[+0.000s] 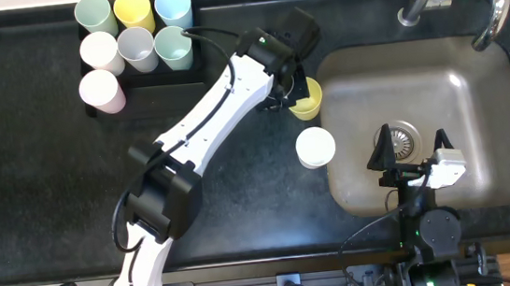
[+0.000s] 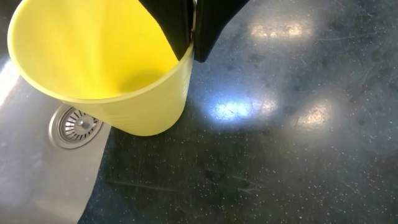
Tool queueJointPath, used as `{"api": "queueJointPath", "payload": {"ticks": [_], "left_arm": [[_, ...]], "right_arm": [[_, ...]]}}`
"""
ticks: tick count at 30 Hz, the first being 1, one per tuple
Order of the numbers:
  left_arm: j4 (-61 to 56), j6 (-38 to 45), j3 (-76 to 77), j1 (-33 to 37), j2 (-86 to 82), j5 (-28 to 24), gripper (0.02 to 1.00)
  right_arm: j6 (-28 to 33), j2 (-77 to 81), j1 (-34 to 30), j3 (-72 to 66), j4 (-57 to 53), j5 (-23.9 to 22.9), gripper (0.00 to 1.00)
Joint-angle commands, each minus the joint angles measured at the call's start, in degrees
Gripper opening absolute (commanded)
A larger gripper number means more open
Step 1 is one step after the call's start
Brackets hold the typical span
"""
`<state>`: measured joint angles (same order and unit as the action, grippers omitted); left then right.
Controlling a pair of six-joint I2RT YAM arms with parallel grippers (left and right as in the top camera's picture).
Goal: Store Cups
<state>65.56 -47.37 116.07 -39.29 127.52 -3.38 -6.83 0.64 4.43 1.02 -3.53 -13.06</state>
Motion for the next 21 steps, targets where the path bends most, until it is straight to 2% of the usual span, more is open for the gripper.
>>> {"api": "queueJointPath", "payload": {"ticks": [1, 6, 14, 17, 21], "left_arm": [[0.5, 0.4, 1.0, 4.2, -6.1, 2.1, 0.036], [6.3, -2.9, 1.0, 13.8, -14.6, 6.1, 0.036], [14.9, -5.7, 0.8, 32.9, -19.3, 6.6, 0.036], [14.6, -5.7, -1.7, 36.4, -19.3, 6.5, 0.036], [11.1, -7.2, -7.1, 37.4, -19.5, 6.7, 0.036]], "right_arm": [[-0.2, -0.4, -0.4, -0.8, 0.4, -0.3, 0.996], [-0.2, -0.4, -0.4, -0.8, 0.4, -0.3, 0.998], [-0.3, -0.4, -0.4, -0.8, 0.4, -0.3, 0.996], [-0.2, -0.4, -0.4, -0.8, 0.4, -0.3, 0.998], [-0.2, -0.4, -0.4, -0.8, 0.4, -0.3, 0.996]]}}
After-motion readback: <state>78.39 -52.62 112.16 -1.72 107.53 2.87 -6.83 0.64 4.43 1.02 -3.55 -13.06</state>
